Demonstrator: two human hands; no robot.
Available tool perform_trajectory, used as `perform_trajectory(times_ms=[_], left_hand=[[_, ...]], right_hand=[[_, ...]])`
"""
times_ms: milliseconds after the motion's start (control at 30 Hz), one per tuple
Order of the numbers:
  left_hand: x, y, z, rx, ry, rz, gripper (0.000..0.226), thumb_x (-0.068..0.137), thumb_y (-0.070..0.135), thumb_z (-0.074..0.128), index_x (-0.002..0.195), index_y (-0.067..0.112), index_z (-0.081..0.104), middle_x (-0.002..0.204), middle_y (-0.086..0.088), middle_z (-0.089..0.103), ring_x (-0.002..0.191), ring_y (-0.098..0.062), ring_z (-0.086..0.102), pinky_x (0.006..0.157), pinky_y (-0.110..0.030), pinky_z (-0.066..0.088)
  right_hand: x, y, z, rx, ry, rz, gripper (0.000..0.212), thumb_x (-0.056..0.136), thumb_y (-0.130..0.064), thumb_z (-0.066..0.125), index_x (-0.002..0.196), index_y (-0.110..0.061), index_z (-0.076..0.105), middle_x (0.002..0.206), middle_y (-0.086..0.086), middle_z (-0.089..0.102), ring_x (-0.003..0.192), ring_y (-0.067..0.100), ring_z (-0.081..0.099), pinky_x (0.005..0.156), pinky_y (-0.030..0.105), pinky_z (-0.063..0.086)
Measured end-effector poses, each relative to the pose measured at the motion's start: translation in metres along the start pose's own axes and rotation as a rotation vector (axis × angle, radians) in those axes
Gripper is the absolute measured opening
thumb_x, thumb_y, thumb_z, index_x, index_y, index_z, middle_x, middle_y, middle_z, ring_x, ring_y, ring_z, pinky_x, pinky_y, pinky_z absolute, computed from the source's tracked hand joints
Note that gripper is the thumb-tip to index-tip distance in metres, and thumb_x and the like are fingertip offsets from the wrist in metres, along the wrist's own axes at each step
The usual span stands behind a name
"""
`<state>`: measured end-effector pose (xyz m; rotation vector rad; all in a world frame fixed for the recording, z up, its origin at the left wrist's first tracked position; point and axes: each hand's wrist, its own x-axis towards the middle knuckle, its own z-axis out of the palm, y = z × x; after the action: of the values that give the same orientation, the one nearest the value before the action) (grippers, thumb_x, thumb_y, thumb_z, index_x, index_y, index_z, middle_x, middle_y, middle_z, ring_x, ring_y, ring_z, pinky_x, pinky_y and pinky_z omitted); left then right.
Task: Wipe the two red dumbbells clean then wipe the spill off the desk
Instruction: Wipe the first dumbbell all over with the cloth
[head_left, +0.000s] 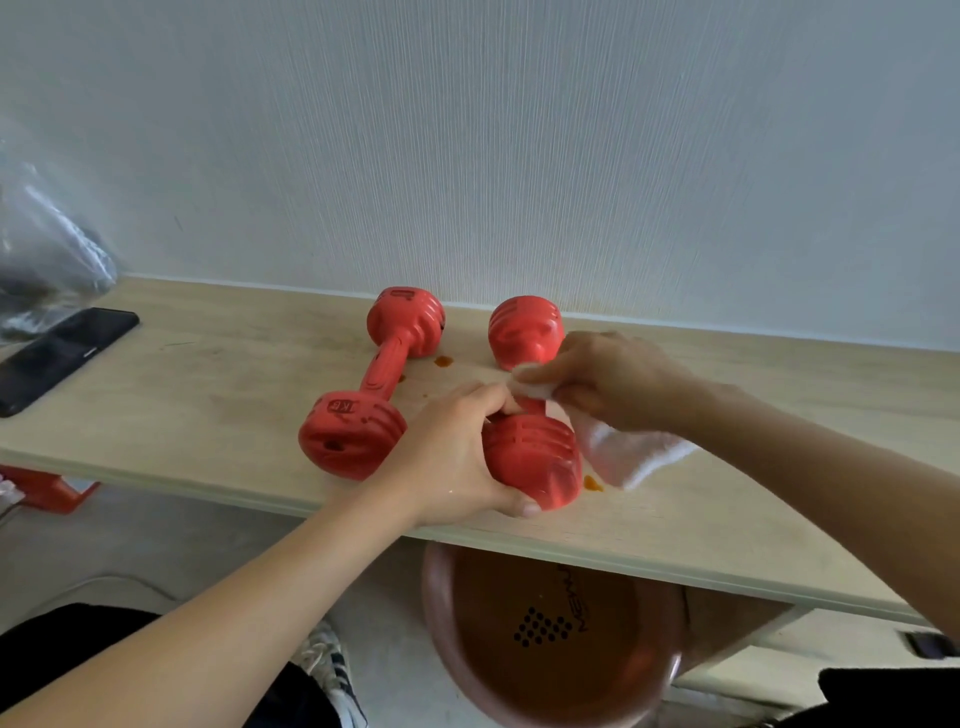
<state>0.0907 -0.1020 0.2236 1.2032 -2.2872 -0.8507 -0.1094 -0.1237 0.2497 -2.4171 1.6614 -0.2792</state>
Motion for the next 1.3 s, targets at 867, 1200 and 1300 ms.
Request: perform_trajectory(times_ms=[867, 1200, 1300], left_hand=[[0.017, 0.05, -0.002, 0.363, -0.17, -0.011, 0.068, 0.049, 0.045, 0.088, 0.105, 0.031, 0.052, 0.106, 0.014, 0.051, 0.093, -0.008, 0.051, 0.072, -0.023, 0.038], [0.095, 0.03, 0.017, -0.165, -0.034, -0.508, 0.033, 0.089, 0.039, 0.058, 0.076, 0.009, 0.058, 0.072, -0.009, 0.058, 0.066, -0.023, 0.057, 0.067, -0.032, 0.048], [0.111, 0.029, 0.033, -0.545, -0.128, -0.734, 0.031, 0.085, 0.035, 0.061, 0.102, 0.01, 0.064, 0.074, -0.003, 0.056, 0.063, -0.014, 0.053, 0.059, -0.022, 0.044]], right_hand=[[-0.049, 0.015, -0.047, -0.117, 0.063, 0.094, 0.032, 0.093, -0.031, 0.05, 0.119, -0.049, 0.057, 0.074, -0.022, 0.04, 0.1, 0.015, 0.052, 0.072, 0.03, 0.042], [-0.048, 0.032, -0.03, 0.025, 0.134, 0.206, 0.03, 0.092, -0.033, 0.052, 0.118, -0.043, 0.06, 0.123, -0.01, 0.062, 0.107, 0.017, 0.057, 0.069, 0.024, 0.038], [-0.044, 0.045, -0.027, 0.021, 0.158, 0.217, 0.031, 0.092, -0.031, 0.051, 0.12, -0.043, 0.059, 0.123, -0.008, 0.062, 0.109, 0.019, 0.057, 0.069, 0.024, 0.036]])
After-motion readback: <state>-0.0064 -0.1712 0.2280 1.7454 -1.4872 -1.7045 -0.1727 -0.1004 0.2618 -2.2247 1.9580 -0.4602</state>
